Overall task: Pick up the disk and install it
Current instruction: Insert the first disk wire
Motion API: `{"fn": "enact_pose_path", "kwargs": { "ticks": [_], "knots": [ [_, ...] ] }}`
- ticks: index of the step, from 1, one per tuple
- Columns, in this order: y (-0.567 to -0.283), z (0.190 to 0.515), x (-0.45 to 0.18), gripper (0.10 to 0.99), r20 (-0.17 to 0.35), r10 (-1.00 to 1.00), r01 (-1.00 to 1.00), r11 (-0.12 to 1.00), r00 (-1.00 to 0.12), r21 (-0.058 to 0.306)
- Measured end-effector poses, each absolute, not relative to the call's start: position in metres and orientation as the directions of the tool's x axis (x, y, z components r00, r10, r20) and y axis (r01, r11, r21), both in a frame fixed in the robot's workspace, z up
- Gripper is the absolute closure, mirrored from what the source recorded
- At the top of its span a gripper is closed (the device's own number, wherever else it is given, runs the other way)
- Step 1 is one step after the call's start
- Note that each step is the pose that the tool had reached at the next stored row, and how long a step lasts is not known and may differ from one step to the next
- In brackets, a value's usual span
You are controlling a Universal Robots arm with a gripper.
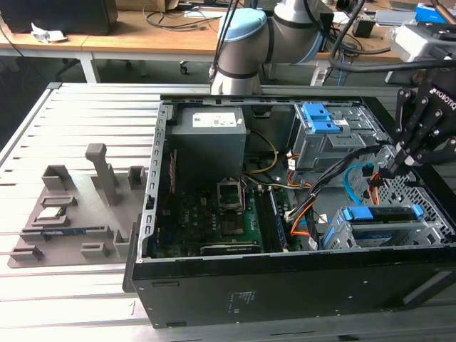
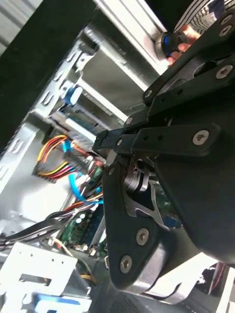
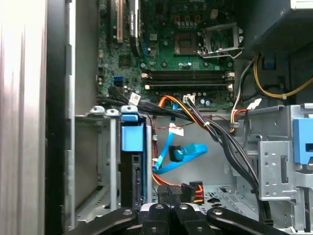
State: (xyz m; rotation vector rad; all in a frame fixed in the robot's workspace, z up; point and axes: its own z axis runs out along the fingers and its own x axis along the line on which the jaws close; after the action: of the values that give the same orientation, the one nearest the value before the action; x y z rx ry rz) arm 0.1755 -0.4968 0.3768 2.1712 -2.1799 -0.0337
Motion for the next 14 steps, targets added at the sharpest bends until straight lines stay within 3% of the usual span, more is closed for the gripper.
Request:
{"fn": "enact_pose_path", "kwargs": {
  "ticks": [2,6,7,8,11,14],
  "knots": [
    [-0.4821,0.3722,0.1802,0.98,0.043,-0.999,-0.998,0.006,-0.003,0.062],
    [-0.481,0.3706,0.184,0.98,0.056,-0.998,-0.998,0.007,-0.003,0.062],
    [-0.481,0.3707,0.184,0.918,0.056,-0.998,-0.998,0.007,-0.003,0.062],
    [-0.481,0.3707,0.1841,0.918,0.056,-0.998,-0.998,0.007,-0.003,0.062],
    [-0.481,0.3706,0.1841,0.725,0.057,-0.998,-0.998,0.007,-0.003,0.062],
    [-0.4788,0.3703,0.1841,0.725,0.057,-0.998,-0.998,0.007,-0.003,0.062]
  ]
}}
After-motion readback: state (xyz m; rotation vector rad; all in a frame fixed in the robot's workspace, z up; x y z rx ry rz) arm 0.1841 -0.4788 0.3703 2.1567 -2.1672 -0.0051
